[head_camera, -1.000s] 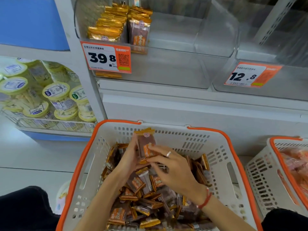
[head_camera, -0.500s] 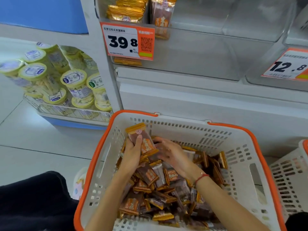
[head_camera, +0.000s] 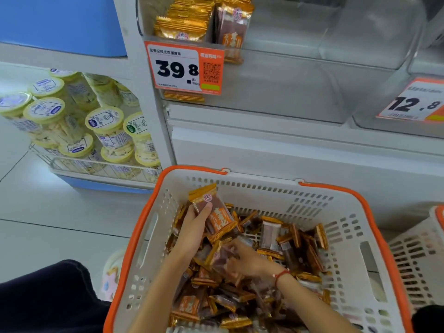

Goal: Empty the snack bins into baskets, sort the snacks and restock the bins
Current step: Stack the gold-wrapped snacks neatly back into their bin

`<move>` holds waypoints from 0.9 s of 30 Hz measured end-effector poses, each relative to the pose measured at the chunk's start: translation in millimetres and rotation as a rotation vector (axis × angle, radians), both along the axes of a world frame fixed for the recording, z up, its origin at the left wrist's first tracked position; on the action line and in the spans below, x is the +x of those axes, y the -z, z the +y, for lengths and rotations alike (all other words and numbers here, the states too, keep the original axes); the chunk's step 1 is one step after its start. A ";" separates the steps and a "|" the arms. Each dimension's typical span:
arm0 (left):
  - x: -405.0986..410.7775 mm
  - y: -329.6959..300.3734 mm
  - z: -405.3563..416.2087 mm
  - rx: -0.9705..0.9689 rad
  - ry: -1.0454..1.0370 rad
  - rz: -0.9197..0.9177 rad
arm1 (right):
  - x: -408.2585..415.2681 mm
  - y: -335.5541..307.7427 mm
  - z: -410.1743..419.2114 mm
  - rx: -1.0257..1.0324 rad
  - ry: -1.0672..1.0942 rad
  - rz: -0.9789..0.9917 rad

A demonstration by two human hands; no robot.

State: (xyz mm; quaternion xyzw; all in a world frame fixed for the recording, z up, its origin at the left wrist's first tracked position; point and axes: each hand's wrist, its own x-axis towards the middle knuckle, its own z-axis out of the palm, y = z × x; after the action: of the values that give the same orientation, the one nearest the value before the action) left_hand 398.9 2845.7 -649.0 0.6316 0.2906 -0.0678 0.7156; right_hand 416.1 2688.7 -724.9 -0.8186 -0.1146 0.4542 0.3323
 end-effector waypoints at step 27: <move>46.4 -179.1 -29.2 0.127 0.041 -0.373 | 24.5 -254.8 19.4 0.630 0.309 -0.392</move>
State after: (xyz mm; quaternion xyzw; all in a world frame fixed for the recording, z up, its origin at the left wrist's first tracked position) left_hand 445.3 2816.5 -469.9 0.6828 0.1438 0.0542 0.7142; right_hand 440.6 2708.2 -470.1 -0.7555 -0.1848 0.1767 0.6033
